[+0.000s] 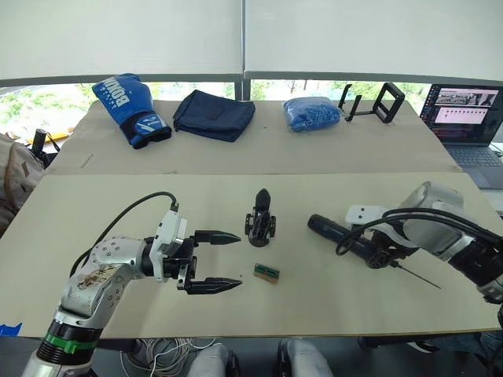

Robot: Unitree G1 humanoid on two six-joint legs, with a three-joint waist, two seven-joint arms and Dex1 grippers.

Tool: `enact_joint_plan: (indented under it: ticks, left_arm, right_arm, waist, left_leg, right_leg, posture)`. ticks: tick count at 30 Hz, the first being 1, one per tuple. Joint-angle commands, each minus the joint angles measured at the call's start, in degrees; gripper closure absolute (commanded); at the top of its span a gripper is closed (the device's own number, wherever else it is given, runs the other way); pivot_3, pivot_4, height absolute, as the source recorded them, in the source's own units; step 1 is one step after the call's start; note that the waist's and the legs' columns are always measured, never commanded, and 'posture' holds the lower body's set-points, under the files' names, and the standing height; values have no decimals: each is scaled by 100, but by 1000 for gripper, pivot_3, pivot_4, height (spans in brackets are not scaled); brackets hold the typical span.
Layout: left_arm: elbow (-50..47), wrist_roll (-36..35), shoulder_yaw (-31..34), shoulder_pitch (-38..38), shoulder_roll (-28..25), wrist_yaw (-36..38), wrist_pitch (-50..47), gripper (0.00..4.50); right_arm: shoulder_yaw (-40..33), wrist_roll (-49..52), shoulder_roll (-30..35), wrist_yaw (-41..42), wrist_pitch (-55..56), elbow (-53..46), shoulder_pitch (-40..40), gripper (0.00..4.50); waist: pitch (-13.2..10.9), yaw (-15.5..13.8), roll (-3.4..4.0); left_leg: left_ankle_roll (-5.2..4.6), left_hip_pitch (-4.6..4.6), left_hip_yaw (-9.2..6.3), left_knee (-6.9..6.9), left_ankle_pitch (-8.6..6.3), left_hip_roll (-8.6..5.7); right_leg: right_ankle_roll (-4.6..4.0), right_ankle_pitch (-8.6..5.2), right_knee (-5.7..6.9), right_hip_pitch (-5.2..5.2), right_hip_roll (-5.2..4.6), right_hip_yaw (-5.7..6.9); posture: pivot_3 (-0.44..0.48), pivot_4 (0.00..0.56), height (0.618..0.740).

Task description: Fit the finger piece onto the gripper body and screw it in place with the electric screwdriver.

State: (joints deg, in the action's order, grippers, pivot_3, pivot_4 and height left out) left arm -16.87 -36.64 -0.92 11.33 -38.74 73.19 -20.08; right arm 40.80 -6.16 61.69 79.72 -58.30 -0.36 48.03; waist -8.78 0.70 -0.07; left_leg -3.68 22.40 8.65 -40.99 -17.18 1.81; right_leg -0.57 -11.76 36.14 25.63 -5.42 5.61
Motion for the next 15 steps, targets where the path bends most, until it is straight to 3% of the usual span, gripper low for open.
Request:
enact_joint_plan:
  ticks: [1, 4, 7, 10, 15]
  left_arm:
    - [101, -169, 259, 95, 38, -158, -75, 0]
    - [317, -158, 358, 95, 37, -172, -51, 0]
    - [1142, 269, 454, 456, -164, 18, 369, 0]
    - [1590, 302, 470, 686, -296, 286, 424, 0]
    - [2176, 672, 198, 814, -417, 880, 840, 0]
  right_arm:
    - [-1199, 598, 350, 149, 326, -133, -6, 2532]
    - [-2339, 1283, 606, 169, 62, -315, -275, 2533]
    - [-4257, 2224, 715, 246, 230, -496, -802, 2534]
    - [-5848, 3182, 156, 98, 33, -1030, -1283, 2534]
    - [-7257, 4524, -1338, -931, -321, -2382, -1814, 2535]
  waist:
    - [-1, -1, 1]
    - [-2, -25, 2]
    - [-2, -90, 2]
    - [-1, -104, 0]
    - [2, -65, -9]
  left_leg:
    - [0, 0, 0, 1, 0, 0]
    - [0, 1, 0, 1, 0, 0]
    - [-1, 2, -1, 2, 0, -1]
    - [0, 0, -1, 2, 0, 2]
    - [0, -22, -4, 9, -1, 5]
  right_leg:
    - [0, 0, 0, 1, 0, -1]
    - [0, 0, 0, 1, 0, 0]
    - [0, 0, -3, -1, 1, 6]
    - [-2, 1, -3, -1, 8, 6]
    - [-1, 1, -6, -27, 5, 2]
  posture:
    - [0, 150, 740]
    - [0, 150, 740]
    - [0, 150, 740]
    - [0, 150, 740]
    - [0, 150, 740]
